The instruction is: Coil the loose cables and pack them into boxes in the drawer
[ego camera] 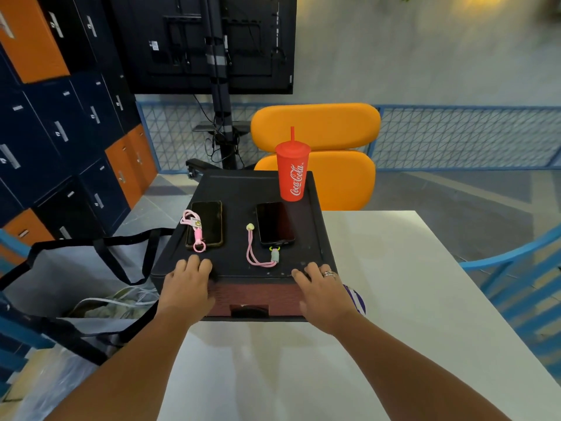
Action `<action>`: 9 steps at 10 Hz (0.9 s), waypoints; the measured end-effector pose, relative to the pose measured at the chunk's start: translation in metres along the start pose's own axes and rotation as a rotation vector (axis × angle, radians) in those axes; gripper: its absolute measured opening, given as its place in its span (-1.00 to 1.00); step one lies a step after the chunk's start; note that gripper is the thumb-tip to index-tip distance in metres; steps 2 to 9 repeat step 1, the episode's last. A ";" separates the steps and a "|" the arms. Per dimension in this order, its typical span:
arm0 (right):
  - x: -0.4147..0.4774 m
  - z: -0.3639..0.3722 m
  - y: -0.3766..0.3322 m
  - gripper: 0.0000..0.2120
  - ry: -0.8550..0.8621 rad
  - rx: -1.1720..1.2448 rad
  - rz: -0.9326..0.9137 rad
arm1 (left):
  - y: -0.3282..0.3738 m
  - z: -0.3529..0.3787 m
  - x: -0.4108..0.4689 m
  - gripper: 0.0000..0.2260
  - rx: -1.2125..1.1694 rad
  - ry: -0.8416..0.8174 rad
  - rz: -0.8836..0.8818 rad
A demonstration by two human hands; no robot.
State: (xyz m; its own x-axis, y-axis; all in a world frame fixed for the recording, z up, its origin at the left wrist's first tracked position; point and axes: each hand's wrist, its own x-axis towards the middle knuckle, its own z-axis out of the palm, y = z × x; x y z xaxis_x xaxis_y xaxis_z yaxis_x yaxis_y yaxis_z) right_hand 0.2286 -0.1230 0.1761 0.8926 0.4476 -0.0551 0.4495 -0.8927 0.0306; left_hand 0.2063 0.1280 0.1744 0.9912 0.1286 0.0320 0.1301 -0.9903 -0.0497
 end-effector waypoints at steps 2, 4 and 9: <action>-0.001 -0.010 0.010 -0.44 -0.063 0.116 -0.010 | 0.000 -0.009 0.005 -0.51 -0.016 -0.088 0.032; -0.001 -0.010 0.010 -0.44 -0.063 0.116 -0.010 | 0.000 -0.009 0.005 -0.51 -0.016 -0.088 0.032; -0.001 -0.010 0.010 -0.44 -0.063 0.116 -0.010 | 0.000 -0.009 0.005 -0.51 -0.016 -0.088 0.032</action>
